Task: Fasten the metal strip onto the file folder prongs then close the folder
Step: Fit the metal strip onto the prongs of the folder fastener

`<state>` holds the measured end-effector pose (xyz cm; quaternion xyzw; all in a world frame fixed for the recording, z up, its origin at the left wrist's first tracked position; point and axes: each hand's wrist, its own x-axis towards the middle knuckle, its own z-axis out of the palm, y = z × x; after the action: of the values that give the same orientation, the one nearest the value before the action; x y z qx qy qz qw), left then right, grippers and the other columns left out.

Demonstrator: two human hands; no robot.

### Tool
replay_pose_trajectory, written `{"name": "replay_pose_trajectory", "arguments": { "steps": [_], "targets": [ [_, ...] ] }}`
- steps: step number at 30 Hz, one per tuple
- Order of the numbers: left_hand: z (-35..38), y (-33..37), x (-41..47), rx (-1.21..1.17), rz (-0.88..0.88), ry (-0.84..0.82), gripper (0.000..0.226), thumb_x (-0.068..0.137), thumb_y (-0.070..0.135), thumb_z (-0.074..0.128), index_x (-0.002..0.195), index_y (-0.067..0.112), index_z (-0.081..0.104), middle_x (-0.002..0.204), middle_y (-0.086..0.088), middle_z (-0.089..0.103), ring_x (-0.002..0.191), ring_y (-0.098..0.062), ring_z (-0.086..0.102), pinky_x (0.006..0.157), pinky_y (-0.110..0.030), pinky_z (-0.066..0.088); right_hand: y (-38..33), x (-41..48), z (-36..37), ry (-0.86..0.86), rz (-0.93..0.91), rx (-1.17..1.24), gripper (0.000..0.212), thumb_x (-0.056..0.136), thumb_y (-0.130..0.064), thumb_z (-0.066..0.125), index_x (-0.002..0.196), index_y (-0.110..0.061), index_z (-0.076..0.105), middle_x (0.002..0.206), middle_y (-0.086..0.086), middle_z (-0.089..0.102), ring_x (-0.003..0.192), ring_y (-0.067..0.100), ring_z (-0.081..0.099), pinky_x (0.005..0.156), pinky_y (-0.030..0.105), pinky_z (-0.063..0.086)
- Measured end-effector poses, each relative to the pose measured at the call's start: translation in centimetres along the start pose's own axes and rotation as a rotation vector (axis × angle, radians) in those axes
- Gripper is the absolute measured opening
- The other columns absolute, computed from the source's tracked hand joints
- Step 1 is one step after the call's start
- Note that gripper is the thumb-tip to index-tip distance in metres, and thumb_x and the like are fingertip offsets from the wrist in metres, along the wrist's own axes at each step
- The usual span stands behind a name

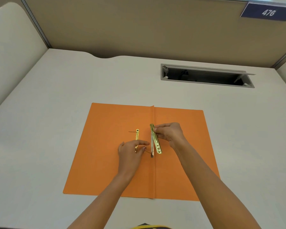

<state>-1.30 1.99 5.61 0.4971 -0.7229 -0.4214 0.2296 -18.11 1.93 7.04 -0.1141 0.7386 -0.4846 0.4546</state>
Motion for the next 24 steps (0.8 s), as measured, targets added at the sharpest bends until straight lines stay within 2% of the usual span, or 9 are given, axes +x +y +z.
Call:
{"name": "replay_pose_trajectory", "arguments": {
  "steps": [1,3,4,7,12,16,19,22,24],
  "targets": [
    [-0.2,0.1,-0.6,-0.051,-0.015,-0.016,0.027,0.082,0.009,0.067,0.085,0.035,0.073,0.085,0.015,0.074,0.085,0.001,0.062,0.094,-0.03,0.041,0.0,0.1,0.1,-0.002,0.007,0.007,0.01,0.071,0.01,0.075,0.074,0.002,0.07,0.094,0.025,0.071,0.086,0.032,0.071,0.075,0.034,0.059],
    [-0.4,0.3,-1.7,-0.151,-0.063,-0.065,0.028,0.081,0.004,0.067,0.083,0.031,0.075,0.081,0.016,0.072,0.078,0.003,0.061,0.072,-0.013,0.043,0.1,0.1,0.2,-0.009,0.023,0.011,0.009,0.07,0.009,0.075,0.074,0.003,0.071,0.097,0.026,0.071,0.092,0.034,0.07,0.076,0.035,0.059],
    [-0.5,0.5,-2.1,-0.191,-0.083,-0.083,0.025,0.081,0.005,0.068,0.082,0.029,0.076,0.081,0.016,0.073,0.077,0.002,0.06,0.067,-0.009,0.042,0.1,0.1,0.2,-0.015,0.03,0.017,0.008,0.07,0.01,0.075,0.076,0.005,0.071,0.098,0.026,0.07,0.094,0.034,0.069,0.074,0.033,0.059],
    [-0.3,1.0,-2.7,-0.294,-0.117,-0.083,0.02,0.082,0.006,0.069,0.083,0.024,0.077,0.083,0.011,0.075,0.076,0.006,0.063,0.068,-0.003,0.042,0.2,-0.1,0.3,-0.029,0.043,0.046,0.014,0.071,0.011,0.074,0.083,0.012,0.069,0.101,0.027,0.069,0.097,0.034,0.068,0.064,0.025,0.06],
    [0.5,1.2,-2.4,-0.363,-0.142,-0.044,0.028,0.085,0.005,0.066,0.078,0.031,0.074,0.075,0.011,0.074,0.073,0.0,0.067,0.07,-0.009,0.048,0.1,-0.2,0.3,-0.031,0.075,0.063,0.018,0.072,0.012,0.072,0.089,0.016,0.068,0.099,0.025,0.068,0.091,0.031,0.068,0.059,0.02,0.059],
    [1.2,1.5,-1.7,-0.332,-0.124,-0.061,0.019,0.086,0.005,0.064,0.081,0.02,0.077,0.074,0.005,0.074,0.067,0.002,0.065,0.065,-0.009,0.046,0.0,-0.2,0.3,-0.025,0.079,0.072,0.019,0.072,0.013,0.073,0.089,0.017,0.067,0.1,0.026,0.068,0.09,0.031,0.068,0.059,0.021,0.059],
    [1.6,1.4,-1.2,-0.307,-0.132,-0.062,0.018,0.086,0.006,0.062,0.084,0.013,0.078,0.076,0.0,0.076,0.072,-0.008,0.069,0.069,-0.018,0.052,0.0,-0.2,0.3,-0.027,0.075,0.066,0.018,0.073,0.013,0.073,0.089,0.017,0.067,0.101,0.026,0.068,0.091,0.03,0.068,0.059,0.021,0.059],
    [2.0,1.3,-1.0,-0.295,-0.136,-0.063,0.02,0.088,0.008,0.06,0.085,0.016,0.078,0.078,0.001,0.076,0.076,-0.014,0.069,0.071,-0.025,0.051,0.3,-0.3,0.3,-0.033,0.062,0.061,0.017,0.073,0.011,0.073,0.089,0.015,0.068,0.102,0.026,0.068,0.095,0.033,0.068,0.06,0.02,0.059],
    [2.1,1.3,-0.8,-0.292,-0.137,-0.067,0.021,0.088,0.009,0.06,0.085,0.019,0.079,0.079,0.001,0.076,0.077,-0.017,0.068,0.071,-0.026,0.05,0.4,-0.3,0.2,-0.034,0.049,0.061,0.018,0.073,0.01,0.073,0.09,0.015,0.068,0.101,0.026,0.068,0.09,0.031,0.069,0.06,0.02,0.059]
  ]
}}
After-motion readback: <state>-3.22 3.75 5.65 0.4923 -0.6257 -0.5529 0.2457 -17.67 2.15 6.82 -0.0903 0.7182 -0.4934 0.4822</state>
